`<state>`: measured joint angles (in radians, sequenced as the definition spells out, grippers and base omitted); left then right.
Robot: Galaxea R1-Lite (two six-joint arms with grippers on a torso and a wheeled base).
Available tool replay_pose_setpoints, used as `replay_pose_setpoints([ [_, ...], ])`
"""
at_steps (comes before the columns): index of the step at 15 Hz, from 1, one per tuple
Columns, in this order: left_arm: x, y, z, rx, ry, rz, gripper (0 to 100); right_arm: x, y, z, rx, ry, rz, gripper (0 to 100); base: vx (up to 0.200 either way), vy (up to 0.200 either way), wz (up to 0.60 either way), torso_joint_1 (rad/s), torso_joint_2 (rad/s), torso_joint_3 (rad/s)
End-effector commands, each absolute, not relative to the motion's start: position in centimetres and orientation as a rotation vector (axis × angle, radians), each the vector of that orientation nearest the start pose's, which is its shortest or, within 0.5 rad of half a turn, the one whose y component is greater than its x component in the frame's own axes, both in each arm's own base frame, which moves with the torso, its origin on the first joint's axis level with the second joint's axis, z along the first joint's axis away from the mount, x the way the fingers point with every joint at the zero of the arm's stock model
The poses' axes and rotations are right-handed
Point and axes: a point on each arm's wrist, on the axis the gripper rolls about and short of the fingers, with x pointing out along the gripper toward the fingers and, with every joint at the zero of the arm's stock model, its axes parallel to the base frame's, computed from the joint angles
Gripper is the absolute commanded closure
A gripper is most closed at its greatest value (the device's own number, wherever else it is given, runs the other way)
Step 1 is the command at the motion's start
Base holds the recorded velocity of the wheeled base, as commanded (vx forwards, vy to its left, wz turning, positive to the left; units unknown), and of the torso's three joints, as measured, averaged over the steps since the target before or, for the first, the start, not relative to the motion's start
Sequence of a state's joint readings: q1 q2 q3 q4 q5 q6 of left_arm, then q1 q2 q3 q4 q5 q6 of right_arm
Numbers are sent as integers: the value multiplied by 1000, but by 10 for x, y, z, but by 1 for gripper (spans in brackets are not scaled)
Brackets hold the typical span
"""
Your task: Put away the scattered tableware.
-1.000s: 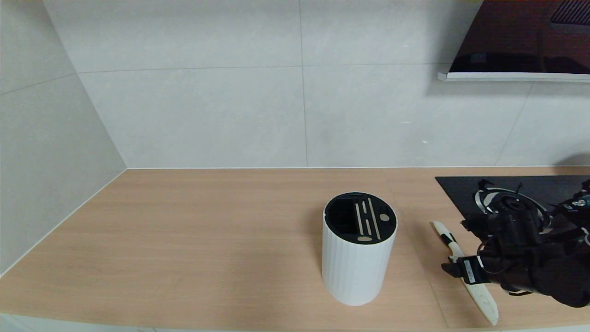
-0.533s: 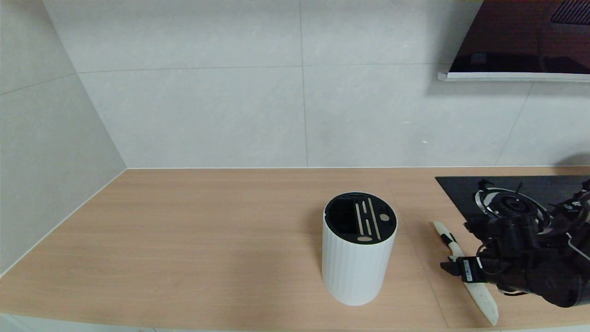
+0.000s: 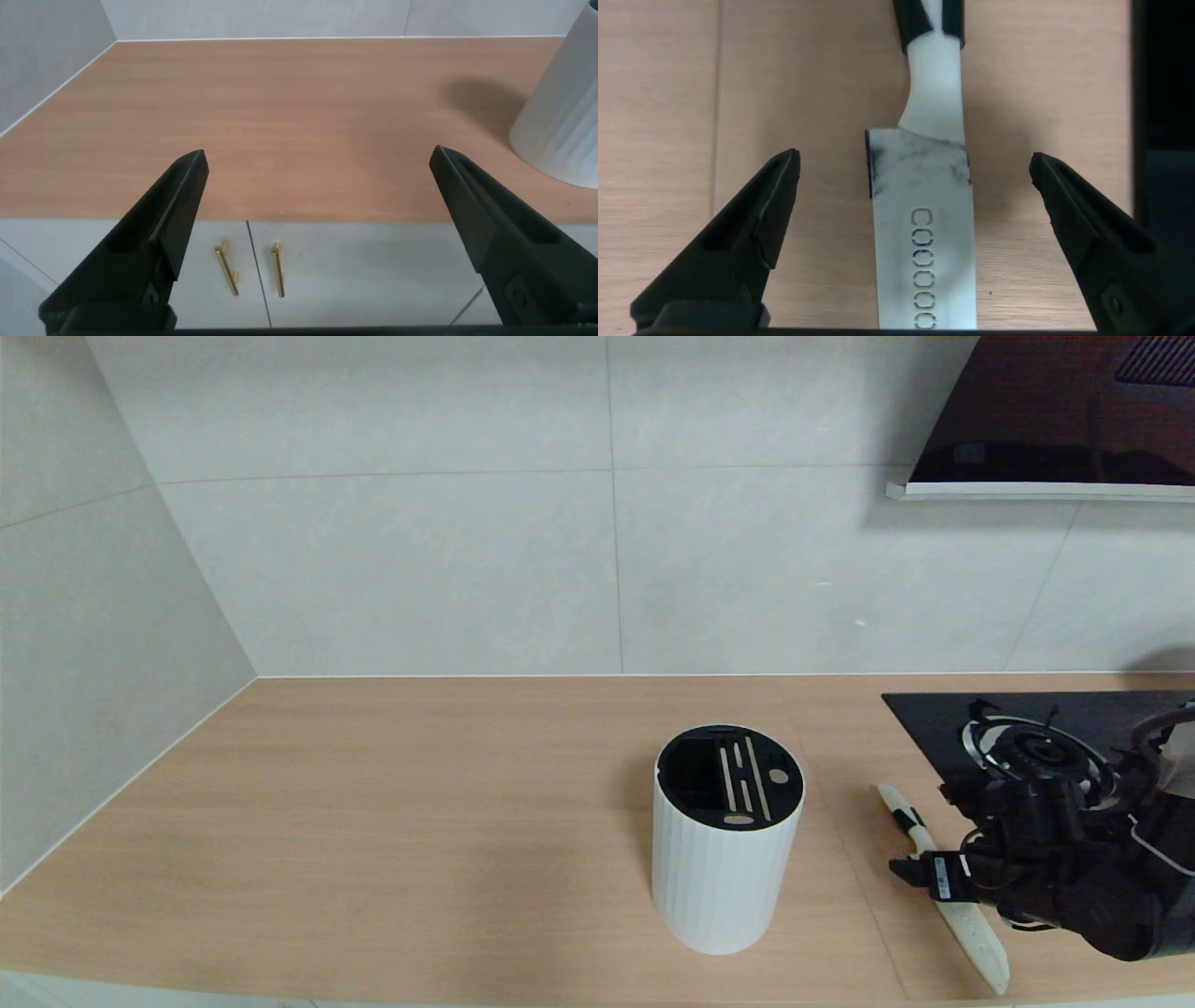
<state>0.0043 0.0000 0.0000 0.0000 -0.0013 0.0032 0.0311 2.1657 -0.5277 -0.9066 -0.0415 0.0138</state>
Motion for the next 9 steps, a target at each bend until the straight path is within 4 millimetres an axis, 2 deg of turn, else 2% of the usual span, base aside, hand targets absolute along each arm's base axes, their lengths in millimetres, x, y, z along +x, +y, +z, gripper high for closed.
replay_pose_setpoints([
  [1,-23,0,76,3,-2,3,0,308,9,-2,-14,740,-15,0,0,0,0,0,0,0],
  [7,-23,0,75,3,0,3,0,309,8,-4,-14,742,-18,0,0,0,0,0,0,0],
  [8,-23,0,76,3,-2,5,0,309,8,-5,-14,746,-18,100,0,0,0,0,0,0],
  [9,-23,0,75,3,0,3,0,309,8,-6,-16,749,-19,100,0,0,0,0,0,0],
])
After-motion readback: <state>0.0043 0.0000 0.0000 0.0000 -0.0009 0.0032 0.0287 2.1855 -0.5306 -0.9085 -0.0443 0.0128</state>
